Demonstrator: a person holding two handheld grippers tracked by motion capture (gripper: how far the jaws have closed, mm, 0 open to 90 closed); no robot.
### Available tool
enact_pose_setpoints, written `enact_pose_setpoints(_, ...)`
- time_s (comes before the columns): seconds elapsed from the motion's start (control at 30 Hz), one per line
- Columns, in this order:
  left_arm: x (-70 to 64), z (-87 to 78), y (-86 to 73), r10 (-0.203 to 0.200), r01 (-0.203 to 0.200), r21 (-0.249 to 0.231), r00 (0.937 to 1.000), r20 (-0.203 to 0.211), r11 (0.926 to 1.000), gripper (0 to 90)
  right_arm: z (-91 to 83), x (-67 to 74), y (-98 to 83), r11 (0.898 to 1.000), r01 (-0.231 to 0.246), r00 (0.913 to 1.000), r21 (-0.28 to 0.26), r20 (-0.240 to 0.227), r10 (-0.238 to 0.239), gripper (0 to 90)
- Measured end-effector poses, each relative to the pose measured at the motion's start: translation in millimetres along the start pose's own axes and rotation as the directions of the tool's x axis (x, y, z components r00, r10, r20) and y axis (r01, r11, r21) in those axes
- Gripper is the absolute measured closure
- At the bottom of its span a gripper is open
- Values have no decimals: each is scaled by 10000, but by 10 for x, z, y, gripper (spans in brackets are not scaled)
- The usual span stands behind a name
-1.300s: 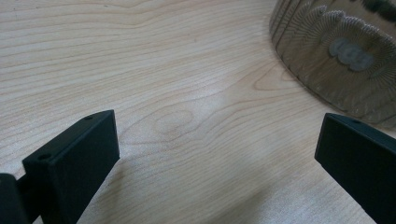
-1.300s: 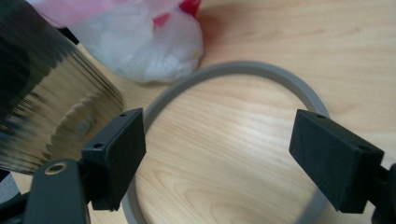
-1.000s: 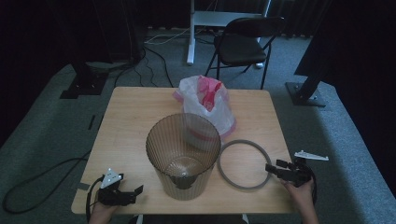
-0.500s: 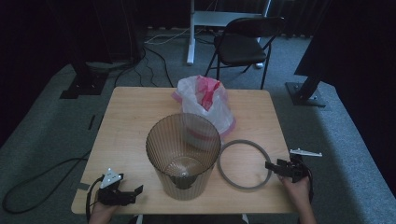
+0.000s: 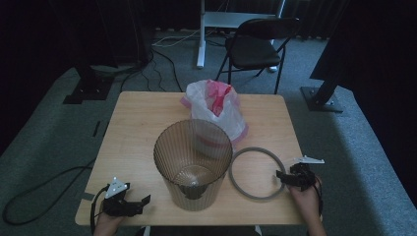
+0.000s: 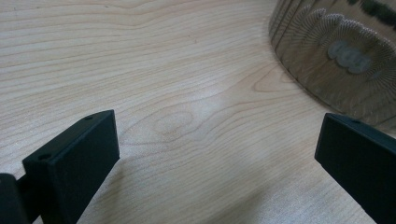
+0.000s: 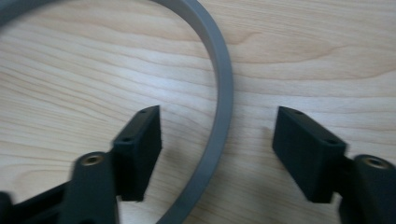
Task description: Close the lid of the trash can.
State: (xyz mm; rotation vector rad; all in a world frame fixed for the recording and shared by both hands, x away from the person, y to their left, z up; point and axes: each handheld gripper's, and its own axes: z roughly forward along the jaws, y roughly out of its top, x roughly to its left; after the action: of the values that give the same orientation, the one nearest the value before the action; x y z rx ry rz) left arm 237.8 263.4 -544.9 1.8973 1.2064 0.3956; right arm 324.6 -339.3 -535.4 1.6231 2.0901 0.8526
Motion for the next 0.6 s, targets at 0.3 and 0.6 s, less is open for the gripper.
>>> enact_pose_setpoints(0.3,1,-3,-1,-10,10,-46,10000,-38,10000,0,4,53,33,9999,92,9965,62,831,-97,686)
enact_pose_setpoints(0.6,-1,2,1,12,-12,-28,10000,-12,10000,0,22,11,102,9983,-499,9971,296,598,480,823)
